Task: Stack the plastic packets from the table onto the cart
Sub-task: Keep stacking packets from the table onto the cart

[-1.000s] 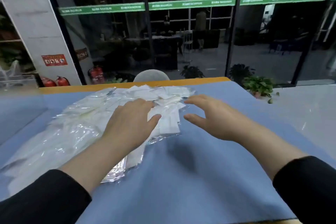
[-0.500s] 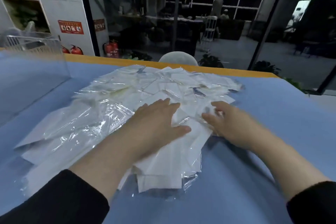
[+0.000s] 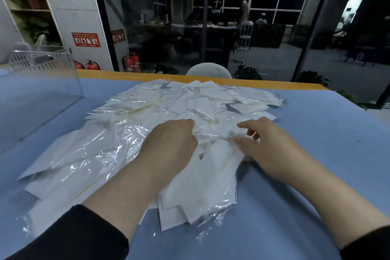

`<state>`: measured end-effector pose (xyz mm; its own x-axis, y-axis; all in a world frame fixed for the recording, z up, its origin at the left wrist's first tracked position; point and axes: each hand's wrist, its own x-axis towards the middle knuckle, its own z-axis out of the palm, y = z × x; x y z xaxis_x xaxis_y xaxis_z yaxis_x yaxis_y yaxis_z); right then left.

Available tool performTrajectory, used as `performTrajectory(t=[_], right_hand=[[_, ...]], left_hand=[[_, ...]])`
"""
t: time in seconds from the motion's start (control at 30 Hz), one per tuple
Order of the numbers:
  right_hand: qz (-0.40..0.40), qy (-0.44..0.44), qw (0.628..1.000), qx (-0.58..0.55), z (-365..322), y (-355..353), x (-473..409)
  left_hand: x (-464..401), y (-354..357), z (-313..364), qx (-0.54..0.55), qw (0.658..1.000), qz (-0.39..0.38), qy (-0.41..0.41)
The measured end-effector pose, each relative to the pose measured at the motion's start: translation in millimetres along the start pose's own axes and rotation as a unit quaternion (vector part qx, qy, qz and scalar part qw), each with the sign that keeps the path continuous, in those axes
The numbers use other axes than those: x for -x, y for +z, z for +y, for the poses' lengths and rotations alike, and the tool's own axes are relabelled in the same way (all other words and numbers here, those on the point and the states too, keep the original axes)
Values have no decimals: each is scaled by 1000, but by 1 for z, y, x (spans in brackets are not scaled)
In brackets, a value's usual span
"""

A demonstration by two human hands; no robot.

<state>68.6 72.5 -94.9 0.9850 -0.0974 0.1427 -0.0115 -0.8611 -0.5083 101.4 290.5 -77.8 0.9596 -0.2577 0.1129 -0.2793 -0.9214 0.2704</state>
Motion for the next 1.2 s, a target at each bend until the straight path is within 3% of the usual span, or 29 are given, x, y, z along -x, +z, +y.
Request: performTrajectory(t=[0.13, 0.3, 0.47, 0.7, 1.03, 1.2], right_hand=[[1, -7, 1000, 9, 2, 2, -3], [-27, -8, 1000, 5, 5, 6, -3], [-28, 34, 999, 31, 4, 8, -6], [-28, 33, 998, 38, 6, 5, -10], [2, 104, 993, -57, -14, -2, -51], [57, 142, 969, -194, -30, 8, -68]], left_hand=[[0, -1, 1, 1, 999, 33, 22], [4, -6, 4, 129, 990, 65, 8], [-5, 7, -2, -17, 999, -39, 13], [-9, 12, -2, -1, 1000, -4, 25], [-8, 12, -5, 80, 993, 71, 40], [-11, 8, -5, 134, 988, 67, 41]])
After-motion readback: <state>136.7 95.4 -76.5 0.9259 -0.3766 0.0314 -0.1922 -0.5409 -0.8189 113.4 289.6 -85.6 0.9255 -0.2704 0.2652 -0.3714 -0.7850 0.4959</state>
